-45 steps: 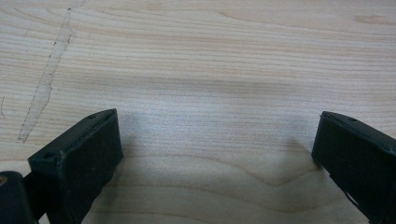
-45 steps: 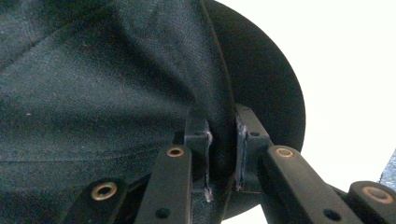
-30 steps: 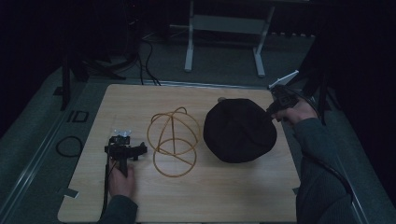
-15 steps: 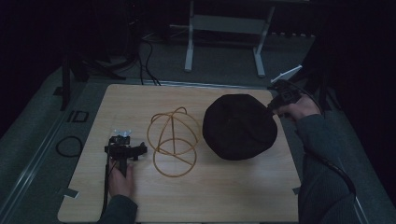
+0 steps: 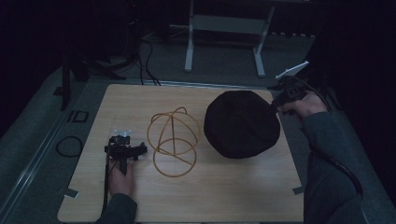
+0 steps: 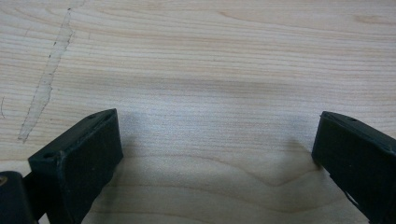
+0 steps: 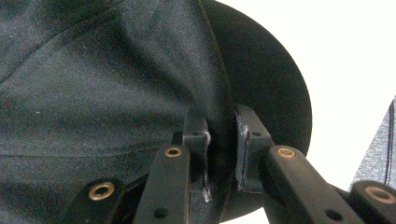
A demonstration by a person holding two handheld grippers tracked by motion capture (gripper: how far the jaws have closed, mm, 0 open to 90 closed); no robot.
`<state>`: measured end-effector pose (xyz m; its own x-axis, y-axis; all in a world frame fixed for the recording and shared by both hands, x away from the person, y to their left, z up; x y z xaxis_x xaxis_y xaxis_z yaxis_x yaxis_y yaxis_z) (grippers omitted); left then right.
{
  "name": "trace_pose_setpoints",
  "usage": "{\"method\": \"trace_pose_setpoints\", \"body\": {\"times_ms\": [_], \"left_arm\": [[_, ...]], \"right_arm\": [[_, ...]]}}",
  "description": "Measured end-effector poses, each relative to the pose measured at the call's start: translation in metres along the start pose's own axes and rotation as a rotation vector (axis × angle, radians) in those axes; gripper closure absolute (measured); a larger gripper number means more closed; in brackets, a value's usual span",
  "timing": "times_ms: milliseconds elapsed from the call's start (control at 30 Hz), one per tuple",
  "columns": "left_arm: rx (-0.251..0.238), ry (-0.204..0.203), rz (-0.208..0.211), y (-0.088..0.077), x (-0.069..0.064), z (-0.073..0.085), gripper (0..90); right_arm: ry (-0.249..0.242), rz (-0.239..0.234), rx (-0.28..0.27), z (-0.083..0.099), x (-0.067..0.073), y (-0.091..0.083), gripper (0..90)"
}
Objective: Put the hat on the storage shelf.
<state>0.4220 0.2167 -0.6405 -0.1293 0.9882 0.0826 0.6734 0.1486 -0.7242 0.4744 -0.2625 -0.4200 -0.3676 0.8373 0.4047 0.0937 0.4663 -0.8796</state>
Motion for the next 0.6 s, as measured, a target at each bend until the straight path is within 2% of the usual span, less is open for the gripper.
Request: {"method": "trace_pose_setpoints", "body": {"times_ms": [600], "left_arm": [[0.0,0.0,0.0,0.0,0.0,0.0,1.2]], "right_arm": [[-0.009,-0.03,-0.034,-0.007,0.016,-0.022,77.8]]}}
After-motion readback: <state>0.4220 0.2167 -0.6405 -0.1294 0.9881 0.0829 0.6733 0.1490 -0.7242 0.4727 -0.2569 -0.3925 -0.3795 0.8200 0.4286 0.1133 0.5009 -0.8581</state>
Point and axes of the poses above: each handheld gripper's, and its own axes: y roughly forward along the jaws, z roughly out of its underside, x roughly to its left, the point moved 10 cm from there along y, roughly forward along the jaws, and after that the axes turned 7 degrees about -z, right-handed, at the moved point
